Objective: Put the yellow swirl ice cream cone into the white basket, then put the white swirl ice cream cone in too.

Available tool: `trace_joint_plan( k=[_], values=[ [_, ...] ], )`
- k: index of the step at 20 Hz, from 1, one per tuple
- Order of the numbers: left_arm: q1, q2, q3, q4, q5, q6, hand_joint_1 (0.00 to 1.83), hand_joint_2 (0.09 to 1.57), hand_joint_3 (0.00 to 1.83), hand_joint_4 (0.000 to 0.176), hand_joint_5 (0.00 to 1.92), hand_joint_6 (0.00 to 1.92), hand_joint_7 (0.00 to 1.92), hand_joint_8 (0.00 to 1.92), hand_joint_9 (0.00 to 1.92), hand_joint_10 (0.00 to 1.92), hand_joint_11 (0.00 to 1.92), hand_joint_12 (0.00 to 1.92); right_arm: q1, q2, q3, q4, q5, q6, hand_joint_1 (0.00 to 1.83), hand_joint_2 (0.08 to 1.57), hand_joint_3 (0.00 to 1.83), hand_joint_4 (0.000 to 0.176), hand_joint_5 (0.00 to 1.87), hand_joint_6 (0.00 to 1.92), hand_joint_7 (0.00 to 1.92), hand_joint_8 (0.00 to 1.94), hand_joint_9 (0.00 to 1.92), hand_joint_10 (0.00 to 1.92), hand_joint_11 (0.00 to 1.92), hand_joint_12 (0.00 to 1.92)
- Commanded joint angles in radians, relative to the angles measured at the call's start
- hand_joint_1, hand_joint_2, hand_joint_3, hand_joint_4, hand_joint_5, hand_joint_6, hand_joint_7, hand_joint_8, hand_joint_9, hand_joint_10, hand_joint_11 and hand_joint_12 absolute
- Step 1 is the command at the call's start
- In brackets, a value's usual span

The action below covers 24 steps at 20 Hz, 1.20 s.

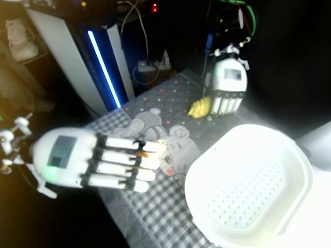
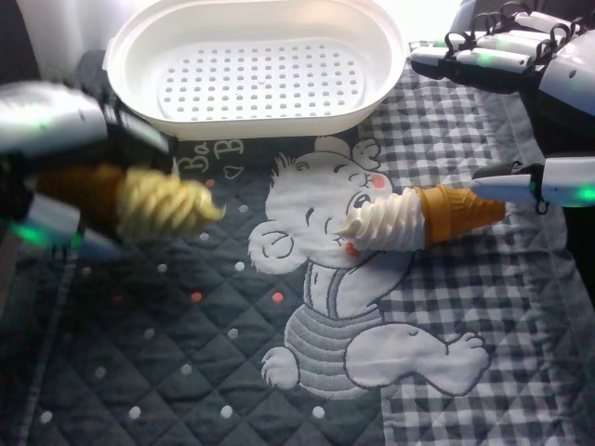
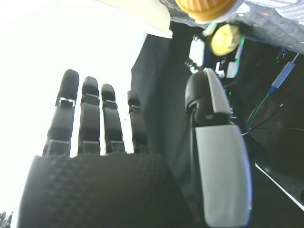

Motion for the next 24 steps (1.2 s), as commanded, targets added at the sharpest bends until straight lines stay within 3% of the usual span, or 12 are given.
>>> trace_joint_plan(
  k=[1,2,3,6,9,13,16,17,19,20,22,24],
  values=[
    [-0.027,0.004,0.002,-0.048,-0.180,-0.001,1.17,1.14,0.01,0.000,0.92,1.04,0.81,1.39,0.89,1.65,0.94,1.81,0.008,0.000,0.006,0.039,0.115,0.007,0.81,1.12,0.00,0.090,0.19,0.00,0.17,0.00,0.22,0.00,0.00,0.79],
    [-0.036,0.006,0.002,-0.069,-0.207,0.004,1.15,1.16,0.01,0.000,0.88,1.15,0.72,1.61,0.79,1.84,0.87,1.90,0.008,0.000,0.006,0.039,0.115,0.007,0.79,1.13,0.00,0.093,0.18,0.00,0.17,0.00,0.22,0.00,0.00,0.81],
    [-0.054,0.006,0.009,-0.095,-0.247,0.008,1.19,1.17,0.00,0.000,0.91,1.09,0.80,1.37,0.73,1.53,0.68,1.67,0.008,0.000,0.006,0.039,0.115,0.007,0.82,1.13,0.00,0.065,0.19,0.00,0.18,0.00,0.23,0.00,0.00,0.84],
    [-0.137,-0.036,0.062,-0.154,-0.278,0.047,1.36,1.07,0.00,0.000,1.00,0.83,1.11,0.78,1.02,1.11,0.81,1.30,0.008,0.000,0.007,0.039,0.115,0.007,0.81,1.14,0.00,0.085,0.18,0.00,0.18,0.00,0.24,0.01,0.00,0.86],
    [-0.243,-0.152,0.214,-0.225,-0.190,0.052,1.24,1.07,0.00,0.009,1.05,0.83,1.07,0.91,0.96,0.77,0.71,1.29,0.008,-0.008,0.017,0.038,0.115,0.007,0.82,1.13,0.00,0.098,0.19,0.00,0.20,0.00,0.26,0.01,0.00,0.89],
    [-0.323,-0.344,0.442,-0.211,0.058,0.053,1.25,1.05,0.00,0.028,1.09,0.81,1.14,0.74,1.05,0.41,0.68,1.07,0.008,-0.036,0.039,0.020,0.115,0.017,0.83,1.13,0.00,0.075,0.21,0.00,0.20,0.00,0.25,0.01,0.00,0.85],
    [-0.335,-0.445,0.567,-0.195,0.184,0.053,1.24,1.08,0.00,0.000,1.00,0.82,1.08,0.95,1.06,0.46,0.73,1.27,0.008,-0.057,0.058,-0.003,0.116,0.047,0.78,1.15,0.00,0.104,0.20,0.00,0.21,0.00,0.26,0.00,0.00,0.85],
    [-0.340,-0.474,0.601,-0.180,0.226,0.053,1.07,0.92,0.00,0.000,0.84,0.07,0.86,0.27,0.84,0.44,0.52,1.26,0.008,-0.062,0.060,-0.009,0.116,0.049,0.76,1.15,0.00,0.085,0.22,0.00,0.23,0.00,0.29,0.01,0.00,0.96],
    [-0.344,-0.489,0.616,-0.153,0.256,0.054,1.01,0.91,0.00,0.000,0.77,0.01,0.84,0.11,0.78,0.35,0.43,1.19,0.008,-0.067,0.062,-0.013,0.116,0.049,0.80,1.15,0.00,0.061,0.24,0.00,0.24,0.00,0.30,0.01,0.00,1.00],
    [-0.345,-0.490,0.613,-0.140,0.258,0.054,0.93,0.91,0.00,0.000,0.63,0.00,0.75,0.03,0.73,0.20,0.36,1.05,0.008,-0.067,0.063,-0.014,0.116,0.049,0.78,1.15,0.00,0.081,0.22,0.00,0.22,0.00,0.29,0.00,0.00,0.98],
    [-0.342,-0.493,0.609,-0.139,0.264,0.063,0.94,0.87,0.00,0.028,0.43,0.00,0.56,0.00,0.64,0.03,0.37,0.85,0.008,-0.067,0.064,-0.014,0.116,0.051,0.75,1.16,0.00,0.097,0.21,0.00,0.21,0.00,0.26,0.00,0.00,0.86],
    [-0.331,-0.500,0.610,-0.139,0.270,0.076,0.93,0.86,0.00,0.087,0.32,0.00,0.53,0.00,0.64,0.01,0.38,0.95,0.008,-0.067,0.065,-0.015,0.116,0.051,0.77,1.15,0.00,0.089,0.21,0.00,0.22,0.00,0.28,0.01,0.00,0.89]
  ],
)
